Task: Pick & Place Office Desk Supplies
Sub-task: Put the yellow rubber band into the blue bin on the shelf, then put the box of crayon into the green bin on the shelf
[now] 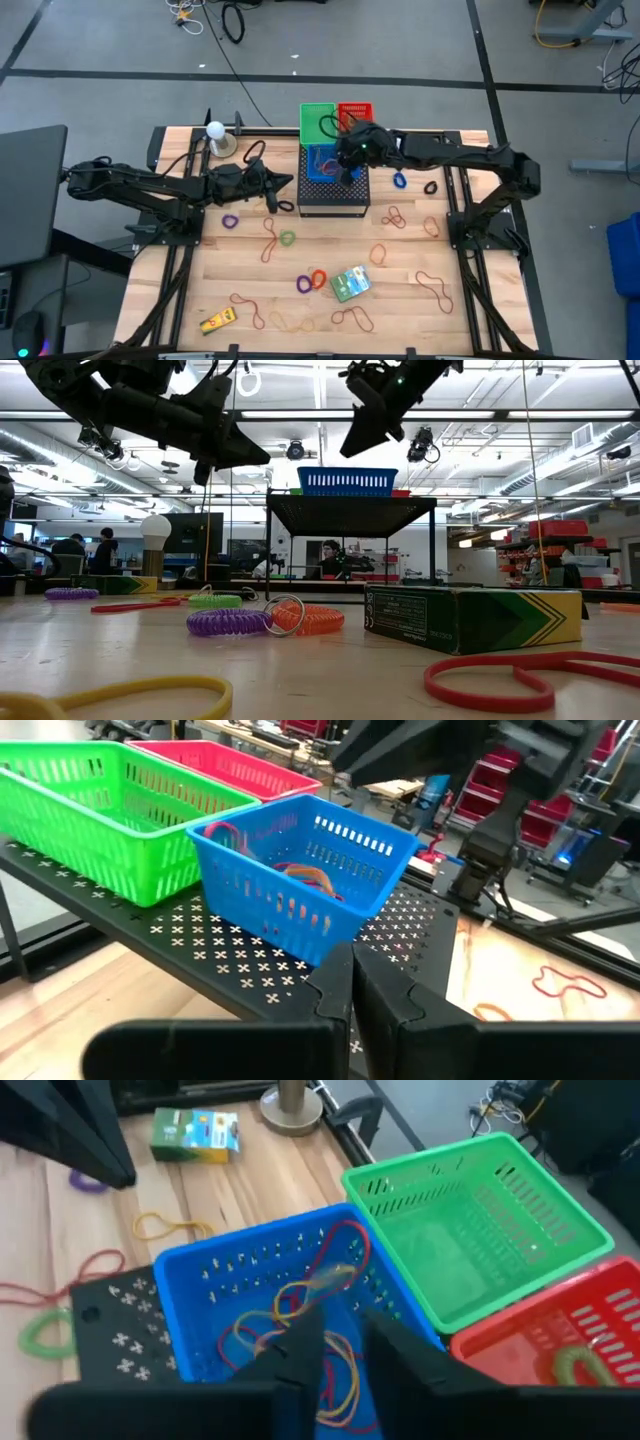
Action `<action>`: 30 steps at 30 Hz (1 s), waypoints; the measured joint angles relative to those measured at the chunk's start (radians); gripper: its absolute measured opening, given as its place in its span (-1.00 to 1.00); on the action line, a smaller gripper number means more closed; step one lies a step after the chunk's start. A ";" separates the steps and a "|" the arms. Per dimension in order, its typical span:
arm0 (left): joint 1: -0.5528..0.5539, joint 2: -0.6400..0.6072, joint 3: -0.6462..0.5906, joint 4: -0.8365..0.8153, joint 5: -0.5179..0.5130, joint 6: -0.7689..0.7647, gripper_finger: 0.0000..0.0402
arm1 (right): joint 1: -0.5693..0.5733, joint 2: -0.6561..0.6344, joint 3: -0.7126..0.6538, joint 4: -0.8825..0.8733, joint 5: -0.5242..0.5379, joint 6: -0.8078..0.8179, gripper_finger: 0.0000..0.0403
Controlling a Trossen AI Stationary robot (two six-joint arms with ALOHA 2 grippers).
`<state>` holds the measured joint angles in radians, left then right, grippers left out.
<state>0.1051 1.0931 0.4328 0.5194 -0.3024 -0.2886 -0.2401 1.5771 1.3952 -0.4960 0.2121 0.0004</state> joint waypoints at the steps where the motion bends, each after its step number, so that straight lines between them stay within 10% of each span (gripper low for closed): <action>1: 0.001 0.000 0.000 0.000 -0.001 0.000 -0.94 | 0.000 -0.007 0.000 0.004 0.000 0.019 -0.48; 9: 0.000 0.000 0.000 -0.001 -0.005 0.013 -0.94 | 0.017 -0.143 0.000 -0.108 -0.037 0.113 -0.17; 16: -0.001 0.000 0.000 -0.008 0.050 0.077 -0.94 | 0.181 -0.284 -0.058 -0.423 -0.084 0.335 -0.66; 20: -0.001 0.000 0.000 -0.031 0.080 0.066 -0.94 | 0.377 -0.328 -0.198 -0.319 -0.116 0.521 -0.96; 30: -0.092 0.005 0.000 -0.120 0.007 -0.036 -0.96 | 0.707 -0.331 -0.561 -0.026 -0.115 0.733 -0.80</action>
<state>0.0131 1.0986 0.4328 0.3993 -0.2956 -0.3244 0.4669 1.2461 0.8340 -0.5217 0.0967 0.7334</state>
